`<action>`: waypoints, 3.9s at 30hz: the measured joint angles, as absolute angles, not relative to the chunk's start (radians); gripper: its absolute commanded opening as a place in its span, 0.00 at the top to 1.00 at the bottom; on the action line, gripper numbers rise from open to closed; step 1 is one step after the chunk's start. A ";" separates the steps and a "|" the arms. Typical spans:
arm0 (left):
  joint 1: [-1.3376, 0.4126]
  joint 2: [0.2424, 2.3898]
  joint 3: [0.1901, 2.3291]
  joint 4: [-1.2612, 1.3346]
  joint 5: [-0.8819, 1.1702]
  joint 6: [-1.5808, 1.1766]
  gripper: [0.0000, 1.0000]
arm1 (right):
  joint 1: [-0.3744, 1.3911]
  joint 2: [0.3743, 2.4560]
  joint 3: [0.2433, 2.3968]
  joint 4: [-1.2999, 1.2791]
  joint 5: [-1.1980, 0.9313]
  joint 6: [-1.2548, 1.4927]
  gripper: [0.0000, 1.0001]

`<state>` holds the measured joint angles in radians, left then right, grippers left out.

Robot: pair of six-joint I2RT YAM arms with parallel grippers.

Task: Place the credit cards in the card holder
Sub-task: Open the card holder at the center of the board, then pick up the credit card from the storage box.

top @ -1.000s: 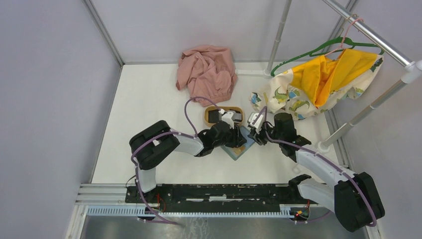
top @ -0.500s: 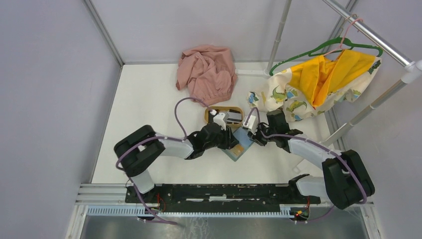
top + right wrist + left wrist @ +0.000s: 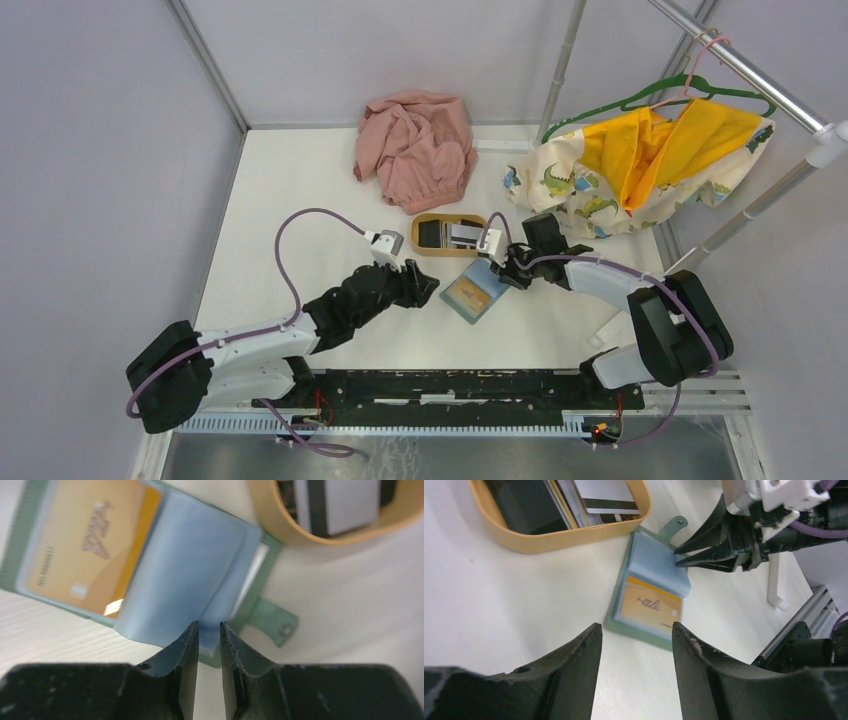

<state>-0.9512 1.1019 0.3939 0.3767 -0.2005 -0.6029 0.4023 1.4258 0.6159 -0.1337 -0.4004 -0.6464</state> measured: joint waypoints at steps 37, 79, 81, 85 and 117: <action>-0.529 1.699 0.918 0.274 0.368 -0.588 0.40 | 0.390 1.332 0.660 -0.324 -0.621 -0.770 0.57; -0.600 1.983 1.177 0.128 0.315 -0.640 0.67 | 0.350 1.258 0.671 -0.338 -0.637 -0.738 0.57; -0.601 1.974 1.177 0.128 0.315 -0.643 0.67 | 0.350 1.258 0.671 -0.339 -0.638 -0.738 0.57; -0.605 1.953 1.177 0.137 0.316 -0.655 0.68 | 0.347 1.258 0.671 -0.339 -0.644 -0.738 0.57; -0.613 1.755 1.055 0.196 0.287 -0.662 0.98 | 0.309 1.211 0.671 -0.360 -0.764 -0.745 0.55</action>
<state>-0.6128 1.7546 1.0546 0.1959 0.2871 -0.6621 0.3088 1.2106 0.6712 -0.3595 -0.7639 -0.7448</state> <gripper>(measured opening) 0.032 0.422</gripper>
